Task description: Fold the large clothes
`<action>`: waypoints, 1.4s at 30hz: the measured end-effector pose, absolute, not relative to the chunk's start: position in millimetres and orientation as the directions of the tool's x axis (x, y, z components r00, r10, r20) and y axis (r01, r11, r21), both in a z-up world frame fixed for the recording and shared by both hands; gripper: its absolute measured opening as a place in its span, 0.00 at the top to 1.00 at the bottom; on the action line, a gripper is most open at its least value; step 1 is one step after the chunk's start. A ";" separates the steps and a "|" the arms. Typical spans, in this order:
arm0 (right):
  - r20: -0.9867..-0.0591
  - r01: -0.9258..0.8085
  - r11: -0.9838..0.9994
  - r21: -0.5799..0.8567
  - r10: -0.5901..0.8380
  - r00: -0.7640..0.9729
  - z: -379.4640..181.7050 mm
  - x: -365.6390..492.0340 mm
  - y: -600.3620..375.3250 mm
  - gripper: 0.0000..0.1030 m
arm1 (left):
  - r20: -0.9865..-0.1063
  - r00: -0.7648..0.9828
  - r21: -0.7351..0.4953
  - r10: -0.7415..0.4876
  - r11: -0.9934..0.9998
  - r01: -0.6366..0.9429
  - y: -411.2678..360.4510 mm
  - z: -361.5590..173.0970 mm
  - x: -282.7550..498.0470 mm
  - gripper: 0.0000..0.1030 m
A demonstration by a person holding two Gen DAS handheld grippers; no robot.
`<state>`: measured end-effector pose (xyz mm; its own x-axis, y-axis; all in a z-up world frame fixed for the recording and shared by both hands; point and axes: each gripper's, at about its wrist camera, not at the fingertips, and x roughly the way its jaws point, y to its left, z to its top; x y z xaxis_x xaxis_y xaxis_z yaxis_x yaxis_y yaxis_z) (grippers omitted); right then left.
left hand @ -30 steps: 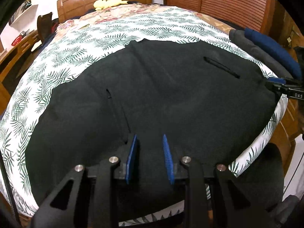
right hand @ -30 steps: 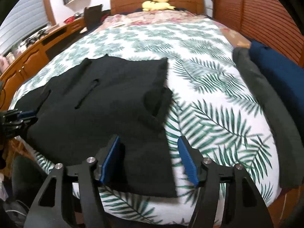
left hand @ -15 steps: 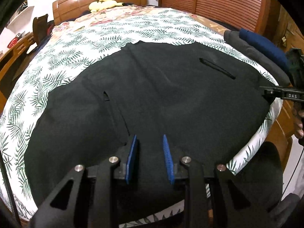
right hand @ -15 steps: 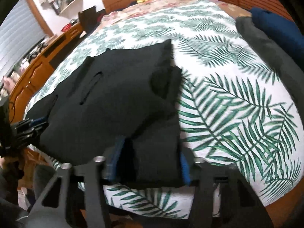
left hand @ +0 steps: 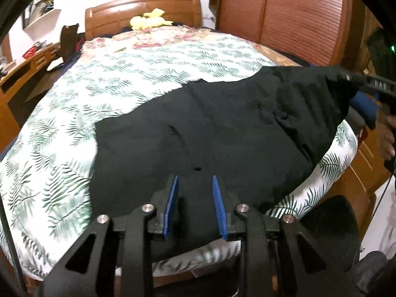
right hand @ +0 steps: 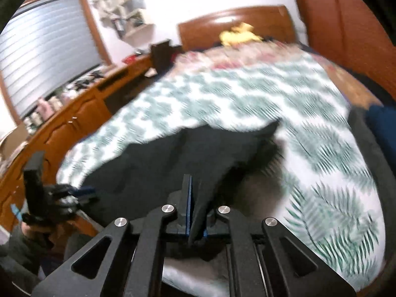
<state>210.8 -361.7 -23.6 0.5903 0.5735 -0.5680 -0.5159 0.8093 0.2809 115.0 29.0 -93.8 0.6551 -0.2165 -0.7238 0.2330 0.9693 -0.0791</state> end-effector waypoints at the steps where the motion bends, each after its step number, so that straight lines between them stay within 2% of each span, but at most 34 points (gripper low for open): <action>1: -0.559 -0.537 0.796 0.279 0.589 0.583 -18.1 210.6 -351.3 0.99 | -0.720 0.661 -0.081 -0.213 0.971 0.225 36.2 -91.8 111.7 0.74; 6: -0.551 -0.666 0.714 0.215 0.652 0.521 1.0 211.0 -261.4 0.99 | -0.705 0.688 -0.093 -0.172 0.984 0.150 85.1 -86.4 90.5 0.74; 14: -0.584 -0.795 0.577 0.187 0.716 0.382 -13.4 205.3 -130.6 0.99 | -0.708 0.699 -0.100 -0.102 0.994 0.044 147.4 -90.8 61.6 0.74; 20: -0.659 -0.812 0.546 0.207 0.691 0.297 -52.4 196.3 -79.1 0.99 | -0.717 0.693 -0.101 -0.074 0.995 0.002 171.2 -98.2 49.5 0.74; 24: -0.668 -0.799 0.567 0.202 0.676 0.311 -55.4 194.6 -79.2 0.96 | -0.716 0.694 -0.103 -0.074 0.995 0.000 173.8 -98.8 48.5 0.74; 25: -0.668 -0.798 0.570 0.197 0.674 0.316 -53.6 194.5 -80.5 0.92 | -0.714 0.696 -0.104 -0.075 0.995 0.000 173.5 -98.9 48.8 0.74; 27: -0.660 -0.793 0.587 0.162 0.662 0.355 -43.2 191.1 -83.5 0.70 | -0.708 0.701 -0.109 -0.082 0.994 0.006 172.6 -97.1 49.4 0.74; 28: -0.656 -0.789 0.595 0.150 0.657 0.371 -38.0 190.3 -85.7 0.53 | -0.705 0.704 -0.112 -0.087 0.994 0.011 170.5 -95.3 51.1 0.74; 29: -0.645 -0.784 0.605 0.140 0.656 0.392 -31.3 189.3 -90.4 0.48 | -0.701 0.707 -0.113 -0.093 0.993 0.018 167.2 -93.8 53.1 0.74; 35: -0.593 -0.757 0.646 0.102 0.650 0.475 0.2 189.6 -136.2 0.47 | -0.683 0.718 -0.118 -0.132 0.991 0.070 141.1 -83.3 69.3 0.74; 42: -0.667 -0.667 0.741 0.078 0.536 0.517 -25.3 209.5 -198.0 0.48 | -0.656 0.734 -0.111 -0.176 0.984 0.136 107.6 -66.6 85.4 0.74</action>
<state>209.5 -198.0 -25.3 0.5173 0.5365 -0.6668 -0.6672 0.7407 0.0784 85.4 107.6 -66.6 0.7338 -0.1757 -0.6563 0.1362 0.9844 -0.1113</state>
